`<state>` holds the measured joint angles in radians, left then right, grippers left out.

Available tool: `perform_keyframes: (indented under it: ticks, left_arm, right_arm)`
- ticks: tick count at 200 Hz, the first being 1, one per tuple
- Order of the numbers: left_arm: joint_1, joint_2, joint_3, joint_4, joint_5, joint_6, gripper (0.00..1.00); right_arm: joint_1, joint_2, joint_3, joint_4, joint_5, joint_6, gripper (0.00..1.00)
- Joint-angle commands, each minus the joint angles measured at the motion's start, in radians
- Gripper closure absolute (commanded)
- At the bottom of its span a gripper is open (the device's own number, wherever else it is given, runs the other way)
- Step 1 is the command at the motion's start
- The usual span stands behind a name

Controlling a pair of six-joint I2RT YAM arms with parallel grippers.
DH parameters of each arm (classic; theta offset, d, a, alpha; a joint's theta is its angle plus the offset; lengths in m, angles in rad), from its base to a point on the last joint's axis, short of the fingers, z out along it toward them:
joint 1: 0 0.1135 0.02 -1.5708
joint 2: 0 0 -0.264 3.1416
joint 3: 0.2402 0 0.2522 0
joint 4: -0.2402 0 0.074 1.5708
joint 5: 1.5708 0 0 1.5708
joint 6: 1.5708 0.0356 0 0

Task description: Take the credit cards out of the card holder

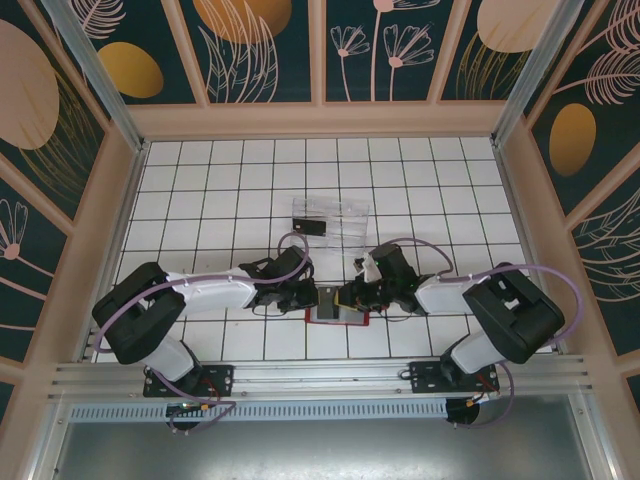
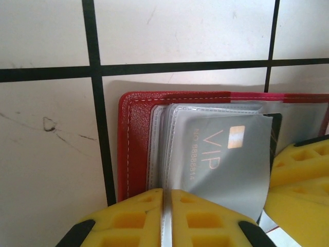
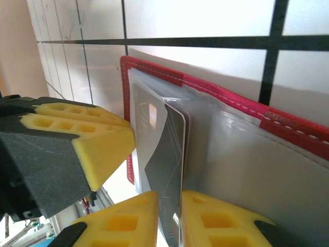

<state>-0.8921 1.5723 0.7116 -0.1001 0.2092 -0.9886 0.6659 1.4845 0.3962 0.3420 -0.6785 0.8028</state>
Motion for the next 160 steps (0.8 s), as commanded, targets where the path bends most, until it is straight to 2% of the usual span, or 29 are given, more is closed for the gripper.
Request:
perform_keyframes:
  ticks: [1,57,98,160]
  left_arm:
    - [-0.007,0.038,-0.01,-0.041,0.006,0.017,0.88]
    - [-0.006,0.049,-0.01,-0.027,0.017,0.014,0.89]
    - [-0.007,0.046,-0.012,-0.03,0.015,0.016,0.89]
    - [-0.006,0.034,-0.007,-0.072,-0.023,0.028,0.88]
  right_arm:
    - [0.015,0.021,0.01,0.042,0.002,0.013,0.81]
    - [0.035,0.051,0.021,0.098,0.002,0.041,0.81]
    - [0.04,0.051,0.026,0.085,0.018,0.044,0.89]
    - [0.016,-0.06,0.02,-0.14,0.093,-0.037,0.95]
